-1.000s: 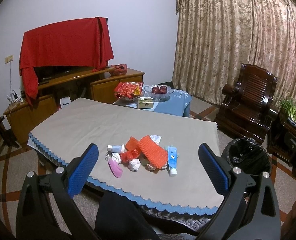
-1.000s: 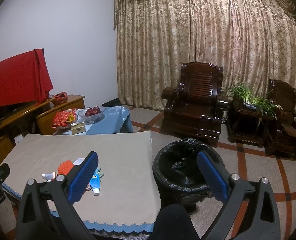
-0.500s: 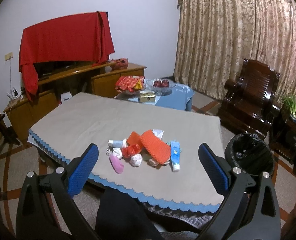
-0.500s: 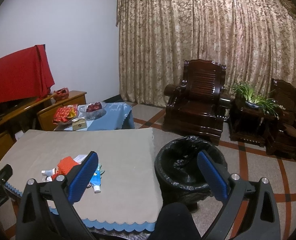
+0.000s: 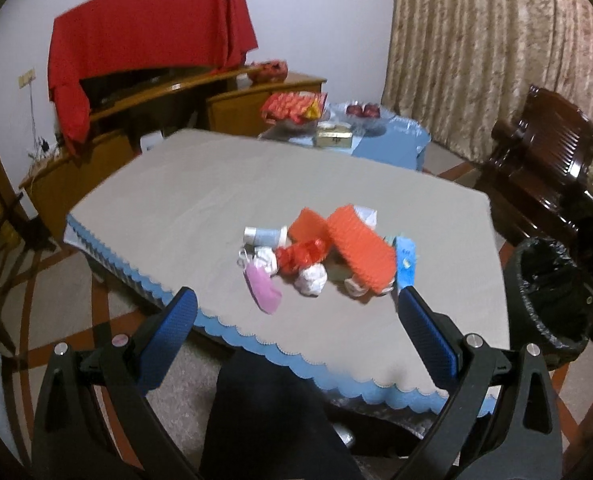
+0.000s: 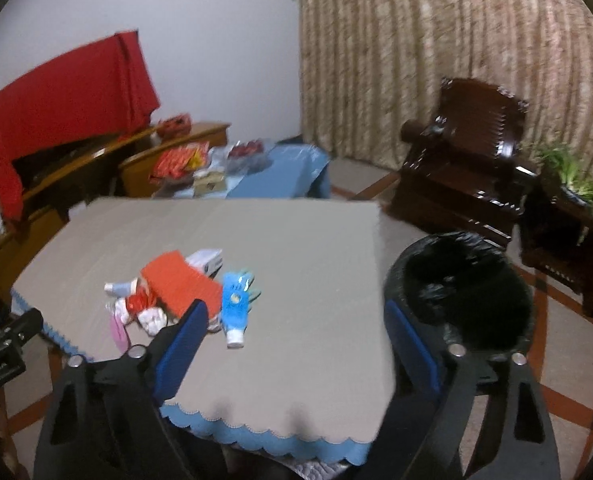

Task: Collect trash
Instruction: 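Grasp the orange foam net with the left tool while the right grasps the blue tube, then carry the orange net and blue tube to the black bin and release both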

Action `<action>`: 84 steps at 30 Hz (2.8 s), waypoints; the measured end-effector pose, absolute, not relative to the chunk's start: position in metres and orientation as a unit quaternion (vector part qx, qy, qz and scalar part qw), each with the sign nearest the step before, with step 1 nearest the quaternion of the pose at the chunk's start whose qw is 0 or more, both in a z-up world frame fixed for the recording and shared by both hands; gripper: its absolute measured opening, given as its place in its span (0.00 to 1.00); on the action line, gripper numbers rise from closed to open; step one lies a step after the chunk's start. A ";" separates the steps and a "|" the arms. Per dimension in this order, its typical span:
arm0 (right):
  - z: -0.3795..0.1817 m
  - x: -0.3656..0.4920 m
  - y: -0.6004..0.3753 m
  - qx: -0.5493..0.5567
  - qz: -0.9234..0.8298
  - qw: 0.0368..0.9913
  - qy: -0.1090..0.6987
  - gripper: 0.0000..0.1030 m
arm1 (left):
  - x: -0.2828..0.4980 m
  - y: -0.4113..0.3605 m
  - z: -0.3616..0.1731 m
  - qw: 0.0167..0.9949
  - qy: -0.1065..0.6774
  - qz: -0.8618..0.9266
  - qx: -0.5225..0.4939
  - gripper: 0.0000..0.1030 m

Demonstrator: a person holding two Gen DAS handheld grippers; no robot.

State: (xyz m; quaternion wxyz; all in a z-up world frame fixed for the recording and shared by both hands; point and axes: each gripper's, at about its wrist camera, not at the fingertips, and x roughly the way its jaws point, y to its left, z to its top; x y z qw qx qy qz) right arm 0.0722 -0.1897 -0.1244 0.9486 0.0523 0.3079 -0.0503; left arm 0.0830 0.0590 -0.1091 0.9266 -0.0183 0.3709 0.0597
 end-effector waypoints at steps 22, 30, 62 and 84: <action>-0.258 0.200 -0.140 0.023 0.033 0.919 0.392 0.68 | 0.176 0.075 -0.203 0.928 0.369 0.053 -0.018 0.95; -0.294 0.232 -0.134 0.022 0.042 0.907 0.419 0.67 | 0.204 0.079 -0.218 0.924 0.378 0.054 -0.018 0.95; -0.323 0.267 -0.170 0.065 0.062 0.896 0.435 0.41 | 0.276 0.013 -0.267 0.907 0.422 0.008 0.004 0.95; -0.313 0.260 -0.178 0.069 0.061 0.903 0.419 0.41 | 0.283 0.004 -0.265 0.903 0.428 -0.026 -0.015 0.11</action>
